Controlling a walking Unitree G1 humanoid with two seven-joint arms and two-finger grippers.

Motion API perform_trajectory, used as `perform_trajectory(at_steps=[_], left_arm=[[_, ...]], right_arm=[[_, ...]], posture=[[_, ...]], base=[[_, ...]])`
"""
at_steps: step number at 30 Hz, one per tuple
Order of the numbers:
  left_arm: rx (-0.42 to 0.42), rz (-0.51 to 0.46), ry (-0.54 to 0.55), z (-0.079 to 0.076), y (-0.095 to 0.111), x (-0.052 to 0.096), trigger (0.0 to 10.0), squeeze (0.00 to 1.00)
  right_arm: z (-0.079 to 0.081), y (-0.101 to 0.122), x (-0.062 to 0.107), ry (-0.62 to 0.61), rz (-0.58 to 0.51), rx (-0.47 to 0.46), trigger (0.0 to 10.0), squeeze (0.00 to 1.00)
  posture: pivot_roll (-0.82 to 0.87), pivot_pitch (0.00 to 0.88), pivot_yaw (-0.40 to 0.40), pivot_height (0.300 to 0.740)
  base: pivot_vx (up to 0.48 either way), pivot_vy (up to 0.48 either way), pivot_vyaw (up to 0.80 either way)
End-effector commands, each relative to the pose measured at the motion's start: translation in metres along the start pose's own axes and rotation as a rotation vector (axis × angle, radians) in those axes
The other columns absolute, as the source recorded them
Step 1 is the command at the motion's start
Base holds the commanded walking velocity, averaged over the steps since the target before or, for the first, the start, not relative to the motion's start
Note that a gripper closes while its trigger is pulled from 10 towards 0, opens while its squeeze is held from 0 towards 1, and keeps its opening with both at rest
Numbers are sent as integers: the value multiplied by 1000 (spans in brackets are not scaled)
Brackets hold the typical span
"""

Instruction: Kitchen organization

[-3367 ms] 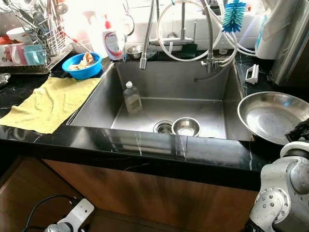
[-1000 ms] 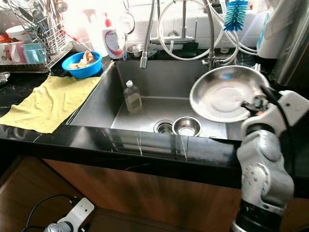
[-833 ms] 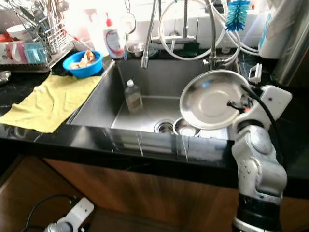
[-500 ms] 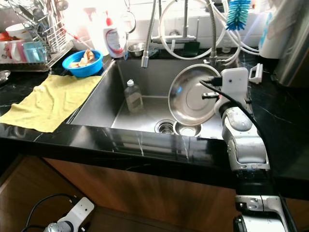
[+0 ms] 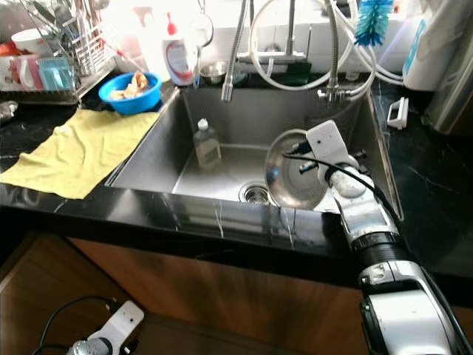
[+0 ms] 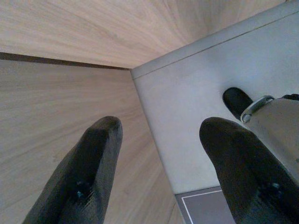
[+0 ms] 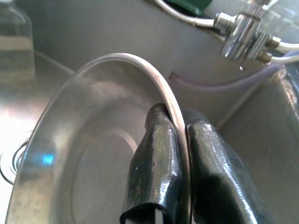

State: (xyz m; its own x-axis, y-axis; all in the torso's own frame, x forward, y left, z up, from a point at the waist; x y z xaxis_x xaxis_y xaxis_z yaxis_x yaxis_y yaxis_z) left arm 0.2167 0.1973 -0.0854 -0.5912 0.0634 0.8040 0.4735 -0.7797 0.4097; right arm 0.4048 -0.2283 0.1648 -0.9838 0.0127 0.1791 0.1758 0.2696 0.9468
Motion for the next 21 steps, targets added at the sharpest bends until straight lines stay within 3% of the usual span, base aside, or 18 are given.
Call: perform_trajectory(at_steps=[1,6,7,11,17,18,19,20,21], left_arm=[[10,12,11,2,-5,1,10000,0],[11,11,9,2,-4,1,10000,0],[11,11,9,2,-4,1,10000,0],[11,12,8,2,-5,1,10000,0],[8,12,8,2,-5,1,10000,0],[7,12,8,2,-5,1,10000,0],[7,12,8,2,-5,1,10000,0],[7,12,9,2,-5,1,10000,0],[7,12,9,2,-5,1,10000,0]], right_arm=[[2,9,-4,20,-24,45,10000,0],[2,9,-6,28,-27,51,10000,0],[2,9,-6,28,-28,50,10000,43],[2,7,-7,32,-27,52,10000,980],[3,7,-8,30,-38,51,10000,882],[3,7,-8,29,-43,46,10000,600],[3,8,-8,28,-49,40,10000,525],[3,8,-8,28,-51,40,10000,322],[3,8,-8,28,-51,40,10000,322]], posture=[[-130,0,99,740],[-130,0,99,740],[-130,0,99,740],[-129,0,97,740],[-127,0,98,740],[-126,0,97,740],[-126,0,97,740],[-123,0,97,740],[-123,0,97,740]], base=[[0,0,0],[0,0,0],[0,0,0],[0,0,0],[0,0,0],[0,0,0],[0,0,0],[0,0,0],[0,0,0]])
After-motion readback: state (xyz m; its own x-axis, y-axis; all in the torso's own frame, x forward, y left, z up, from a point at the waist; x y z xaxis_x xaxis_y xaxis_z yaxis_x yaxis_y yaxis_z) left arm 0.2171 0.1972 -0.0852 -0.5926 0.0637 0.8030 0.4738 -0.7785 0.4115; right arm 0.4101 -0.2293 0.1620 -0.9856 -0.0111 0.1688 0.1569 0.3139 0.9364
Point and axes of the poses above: a point about 5 cm out from each wrist's last joint towards the gripper, its own x axis pointing back from the gripper into the wrist, its own y axis along the axis of the wrist's last joint, z = x × y, the point moved 2 cm from there along -x, pointing out of the wrist towards the gripper, and after that the axes turned 15 degrees about -x, right-handed, at the moved point
